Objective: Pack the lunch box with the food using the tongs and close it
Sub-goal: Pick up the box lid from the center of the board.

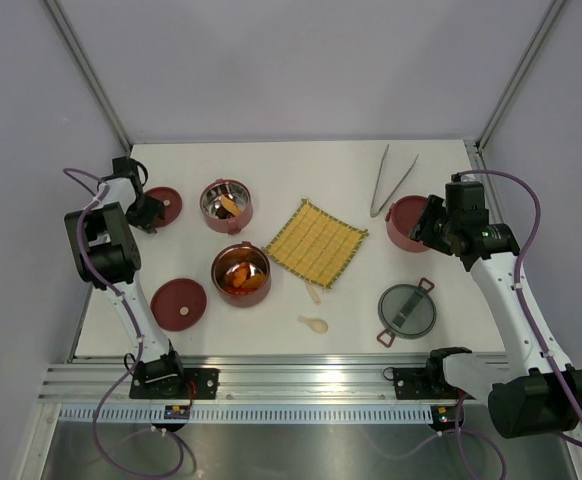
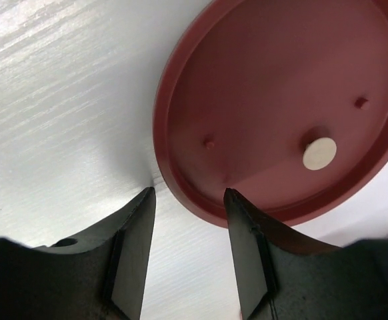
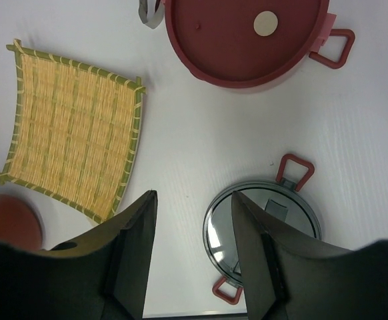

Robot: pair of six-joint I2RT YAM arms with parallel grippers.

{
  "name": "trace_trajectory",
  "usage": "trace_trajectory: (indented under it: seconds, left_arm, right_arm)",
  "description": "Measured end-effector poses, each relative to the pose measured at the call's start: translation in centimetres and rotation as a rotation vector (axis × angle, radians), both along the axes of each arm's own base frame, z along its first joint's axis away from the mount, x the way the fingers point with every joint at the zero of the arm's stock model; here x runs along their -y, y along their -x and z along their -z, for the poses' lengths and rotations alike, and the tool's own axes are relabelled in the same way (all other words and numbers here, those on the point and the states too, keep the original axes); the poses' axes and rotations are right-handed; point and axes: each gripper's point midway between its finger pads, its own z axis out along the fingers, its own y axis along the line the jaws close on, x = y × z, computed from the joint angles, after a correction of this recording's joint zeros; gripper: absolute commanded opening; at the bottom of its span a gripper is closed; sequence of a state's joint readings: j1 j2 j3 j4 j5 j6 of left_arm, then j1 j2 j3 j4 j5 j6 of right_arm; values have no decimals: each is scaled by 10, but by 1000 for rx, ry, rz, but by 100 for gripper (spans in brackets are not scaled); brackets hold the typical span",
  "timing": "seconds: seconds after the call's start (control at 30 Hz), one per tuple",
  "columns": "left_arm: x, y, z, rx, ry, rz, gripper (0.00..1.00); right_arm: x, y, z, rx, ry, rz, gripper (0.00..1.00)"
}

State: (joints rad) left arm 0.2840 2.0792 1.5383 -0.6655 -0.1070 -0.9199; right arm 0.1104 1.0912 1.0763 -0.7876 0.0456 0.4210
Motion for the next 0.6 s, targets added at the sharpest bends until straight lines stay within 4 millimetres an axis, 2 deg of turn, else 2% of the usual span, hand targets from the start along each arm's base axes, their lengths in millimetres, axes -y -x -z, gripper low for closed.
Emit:
trace_trajectory:
  seconds: [0.1, 0.17, 0.27, 0.3, 0.4, 0.5, 0.6]
  left_arm:
    - [-2, -2, 3, -24, 0, 9, 49]
    - [-2, -4, 3, -36, -5, 19, 43]
    - [-3, 1, 5, -65, -17, 32, 26]
    - [-3, 4, 5, -76, -22, 40, 16]
    - [-4, 7, 7, -89, -31, 55, 0]
    - [-3, 11, 6, -86, -39, 71, 0]
    - [2, 25, 6, -100, -47, 96, 0]
  right_arm:
    - [2, 1, 1, -5, 9, 3, 56]
    - [3, 2, 2, -9, 15, 6, 56]
    - [3, 3, 2, -14, 17, 7, 56]
    - [3, 4, 3, -17, 18, 7, 56]
    - [4, 4, 3, -17, 18, 8, 56]
    - [4, 5, 1, -13, 17, 8, 56]
    - [4, 5, 1, -12, 17, 9, 56]
